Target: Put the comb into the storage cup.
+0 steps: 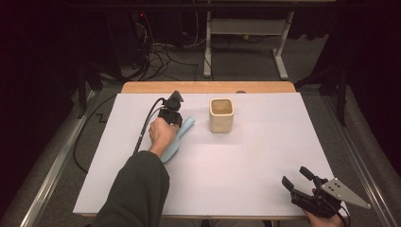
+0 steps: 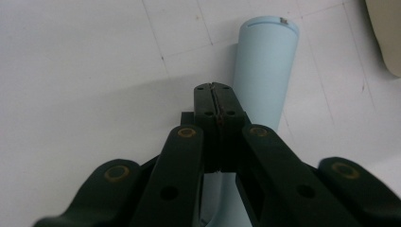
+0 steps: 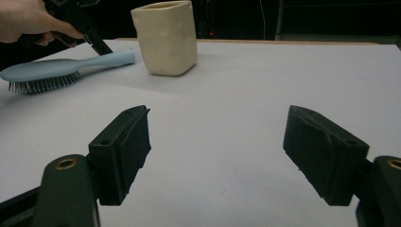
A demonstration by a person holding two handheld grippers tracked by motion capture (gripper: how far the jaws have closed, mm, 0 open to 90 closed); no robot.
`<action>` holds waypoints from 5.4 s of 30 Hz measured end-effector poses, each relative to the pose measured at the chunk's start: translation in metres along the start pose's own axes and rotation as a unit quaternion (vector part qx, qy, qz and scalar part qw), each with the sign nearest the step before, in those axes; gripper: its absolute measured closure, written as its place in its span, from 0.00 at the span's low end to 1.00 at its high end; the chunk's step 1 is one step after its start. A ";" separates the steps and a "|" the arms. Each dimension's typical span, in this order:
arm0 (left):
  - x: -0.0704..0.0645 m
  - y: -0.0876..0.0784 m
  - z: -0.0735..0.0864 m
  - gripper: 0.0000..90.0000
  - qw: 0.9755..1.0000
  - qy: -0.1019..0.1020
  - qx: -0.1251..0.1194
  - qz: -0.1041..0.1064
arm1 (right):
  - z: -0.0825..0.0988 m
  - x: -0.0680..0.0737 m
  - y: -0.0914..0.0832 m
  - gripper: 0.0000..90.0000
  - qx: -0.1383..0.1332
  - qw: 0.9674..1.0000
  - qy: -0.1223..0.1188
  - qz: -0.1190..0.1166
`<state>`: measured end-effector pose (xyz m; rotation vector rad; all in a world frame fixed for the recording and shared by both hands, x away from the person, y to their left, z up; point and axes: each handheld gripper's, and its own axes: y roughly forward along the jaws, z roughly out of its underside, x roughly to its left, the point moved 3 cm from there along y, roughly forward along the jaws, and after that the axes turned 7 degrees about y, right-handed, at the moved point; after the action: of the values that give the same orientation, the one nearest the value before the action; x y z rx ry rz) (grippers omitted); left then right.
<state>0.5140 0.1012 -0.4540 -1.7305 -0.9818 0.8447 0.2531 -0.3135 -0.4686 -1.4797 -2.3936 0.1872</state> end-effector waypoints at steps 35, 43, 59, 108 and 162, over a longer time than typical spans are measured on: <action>-0.023 0.002 0.007 1.00 0.999 0.043 0.022 0.018 | 0.000 0.001 0.000 0.27 0.001 1.000 -0.004 0.002; -0.027 0.002 0.008 1.00 0.998 0.049 0.027 0.021 | 0.000 0.001 0.000 0.27 0.000 1.000 -0.005 0.001; -0.035 0.002 0.012 1.00 0.997 0.058 0.029 0.031 | 0.000 0.001 -0.001 0.27 -0.001 1.000 -0.006 0.002; -0.057 0.002 0.026 1.00 0.994 0.090 0.033 0.055 | 0.000 0.002 -0.001 0.27 -0.002 1.000 -0.008 0.001; -0.075 -0.007 0.060 1.00 0.988 0.129 0.018 0.078 | 0.000 0.002 -0.001 0.27 -0.001 1.000 -0.009 0.002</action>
<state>0.4269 0.0592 -0.4584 -1.8484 -0.6624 0.7083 0.2513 -0.3120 -0.4677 -1.4890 -2.4062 0.1982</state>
